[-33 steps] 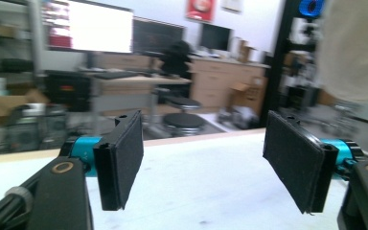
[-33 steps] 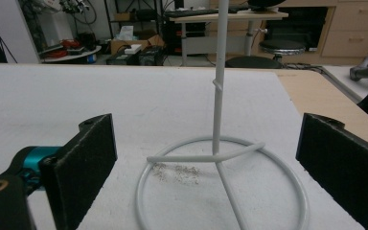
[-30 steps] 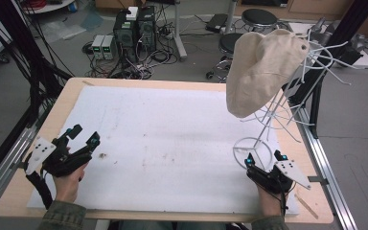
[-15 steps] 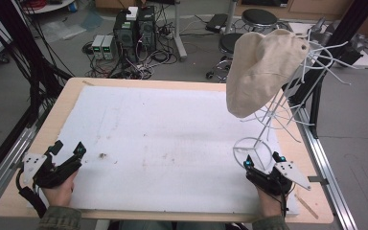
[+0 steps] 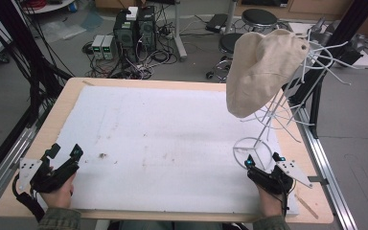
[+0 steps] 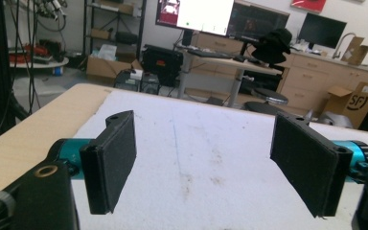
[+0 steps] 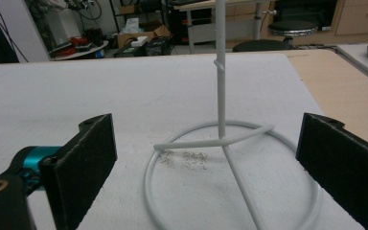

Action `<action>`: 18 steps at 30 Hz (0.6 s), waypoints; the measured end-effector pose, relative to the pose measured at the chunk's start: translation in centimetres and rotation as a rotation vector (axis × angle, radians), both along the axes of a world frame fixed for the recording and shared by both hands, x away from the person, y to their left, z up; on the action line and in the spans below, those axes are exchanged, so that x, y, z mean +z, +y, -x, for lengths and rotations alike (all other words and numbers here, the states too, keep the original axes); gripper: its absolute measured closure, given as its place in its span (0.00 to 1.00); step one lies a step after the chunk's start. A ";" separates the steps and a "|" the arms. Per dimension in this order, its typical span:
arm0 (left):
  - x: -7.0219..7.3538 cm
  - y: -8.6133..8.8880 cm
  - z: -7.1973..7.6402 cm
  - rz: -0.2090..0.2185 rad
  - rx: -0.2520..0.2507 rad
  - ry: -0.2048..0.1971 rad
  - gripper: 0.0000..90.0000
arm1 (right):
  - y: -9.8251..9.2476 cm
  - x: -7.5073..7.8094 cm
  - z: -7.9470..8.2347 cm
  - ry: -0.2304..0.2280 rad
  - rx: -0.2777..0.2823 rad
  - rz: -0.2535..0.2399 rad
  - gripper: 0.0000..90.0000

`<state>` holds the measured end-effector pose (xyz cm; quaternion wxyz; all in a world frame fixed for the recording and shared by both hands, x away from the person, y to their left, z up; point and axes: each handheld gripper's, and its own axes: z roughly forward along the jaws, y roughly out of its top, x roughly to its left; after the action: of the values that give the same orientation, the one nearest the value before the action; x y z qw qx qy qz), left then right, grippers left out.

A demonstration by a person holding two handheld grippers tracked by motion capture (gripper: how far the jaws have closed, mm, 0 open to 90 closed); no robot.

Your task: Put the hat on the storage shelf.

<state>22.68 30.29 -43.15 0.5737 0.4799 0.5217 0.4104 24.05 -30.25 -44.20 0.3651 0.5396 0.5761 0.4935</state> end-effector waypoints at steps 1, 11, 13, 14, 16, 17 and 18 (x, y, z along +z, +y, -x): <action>0.0 0.0 0.0 0.006 0.003 -0.001 0.27 | 0.1 0.0 0.0 0.006 0.005 -0.001 0.06; -0.2 -0.1 -0.3 0.007 -0.004 0.015 0.27 | 0.1 -0.1 -0.1 0.010 0.012 -0.006 0.06; -0.3 -0.1 -0.4 0.009 -0.004 0.017 0.27 | 0.0 -0.1 0.0 0.006 0.011 -0.005 0.06; -0.3 -0.1 -0.5 0.012 -0.004 0.020 0.27 | 0.0 -0.1 0.0 0.006 0.010 -0.010 0.06; -0.4 -0.1 -0.5 0.016 -0.010 0.025 0.27 | -0.1 -0.1 0.0 0.009 0.007 -0.012 0.06; -0.4 -0.1 -0.6 0.016 -0.011 0.029 0.27 | -0.2 -0.1 0.0 0.010 0.005 -0.016 0.06; -0.4 -0.2 -0.6 0.019 -0.012 0.031 0.27 | -0.2 -0.1 0.0 0.010 0.008 -0.018 0.06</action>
<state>23.27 30.14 -43.56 0.5725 0.4839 0.5314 0.3947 24.08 -30.46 -44.32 0.3555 0.5431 0.5756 0.4974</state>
